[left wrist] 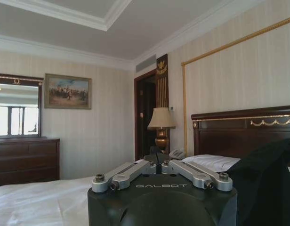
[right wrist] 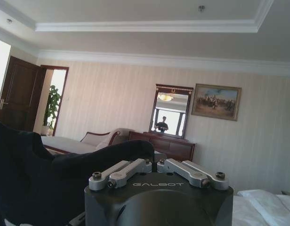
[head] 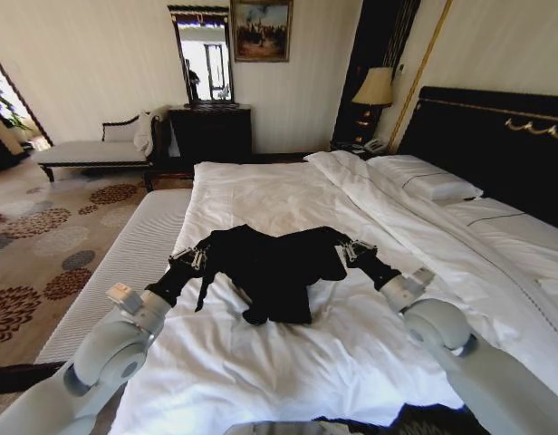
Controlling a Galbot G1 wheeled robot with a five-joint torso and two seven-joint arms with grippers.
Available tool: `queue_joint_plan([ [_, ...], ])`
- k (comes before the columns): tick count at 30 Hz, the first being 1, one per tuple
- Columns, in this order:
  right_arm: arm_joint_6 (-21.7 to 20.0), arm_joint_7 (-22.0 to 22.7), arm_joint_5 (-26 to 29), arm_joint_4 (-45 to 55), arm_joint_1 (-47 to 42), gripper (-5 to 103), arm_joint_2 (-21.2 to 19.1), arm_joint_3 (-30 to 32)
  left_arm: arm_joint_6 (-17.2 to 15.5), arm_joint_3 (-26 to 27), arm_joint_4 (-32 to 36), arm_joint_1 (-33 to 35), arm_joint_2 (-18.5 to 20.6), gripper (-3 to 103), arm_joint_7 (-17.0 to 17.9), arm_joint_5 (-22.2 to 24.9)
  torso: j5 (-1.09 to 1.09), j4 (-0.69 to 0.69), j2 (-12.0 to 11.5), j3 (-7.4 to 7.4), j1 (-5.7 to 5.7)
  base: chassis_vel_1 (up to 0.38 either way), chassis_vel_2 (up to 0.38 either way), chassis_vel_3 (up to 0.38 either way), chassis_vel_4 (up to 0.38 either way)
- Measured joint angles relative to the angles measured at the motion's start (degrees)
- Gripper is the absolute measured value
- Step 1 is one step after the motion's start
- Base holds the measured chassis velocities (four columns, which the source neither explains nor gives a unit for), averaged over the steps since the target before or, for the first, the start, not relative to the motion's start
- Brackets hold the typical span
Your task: Fold the clothes on the bed.
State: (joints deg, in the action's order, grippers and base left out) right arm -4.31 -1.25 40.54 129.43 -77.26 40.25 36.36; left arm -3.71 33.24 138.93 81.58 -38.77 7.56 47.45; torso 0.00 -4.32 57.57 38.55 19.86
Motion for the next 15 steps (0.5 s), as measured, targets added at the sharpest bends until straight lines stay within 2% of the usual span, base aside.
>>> queue_joint_plan([
  [6,-1.07,1.53,3.85,5.77,-2.39,0,-2.44,7.39,0.16,9.02,4.48,0.27,2.91,0,-0.17,5.27,0.00,0.00,0.00,0.00,0.00,0.000,0.000,0.000,0.000],
  [12,-1.43,2.72,5.75,7.34,-2.73,0,-2.33,9.41,-0.03,15.18,4.73,2.72,2.63,0,-0.01,8.85,0.01,0.02,0.00,0.00,0.00,0.000,0.000,0.000,0.000],
  [13,-1.76,3.34,7.39,8.69,-2.84,0,-2.53,11.42,-0.19,18.08,4.73,4.12,2.66,0,0.12,10.21,0.00,0.02,0.00,0.00,0.01,0.000,0.000,0.000,0.000],
  [15,-1.87,3.55,8.04,9.41,-2.99,0,-2.72,12.56,-0.28,19.44,4.70,4.60,2.71,0,0.19,10.98,0.00,0.02,0.00,0.01,0.00,0.000,0.000,0.000,0.000],
])
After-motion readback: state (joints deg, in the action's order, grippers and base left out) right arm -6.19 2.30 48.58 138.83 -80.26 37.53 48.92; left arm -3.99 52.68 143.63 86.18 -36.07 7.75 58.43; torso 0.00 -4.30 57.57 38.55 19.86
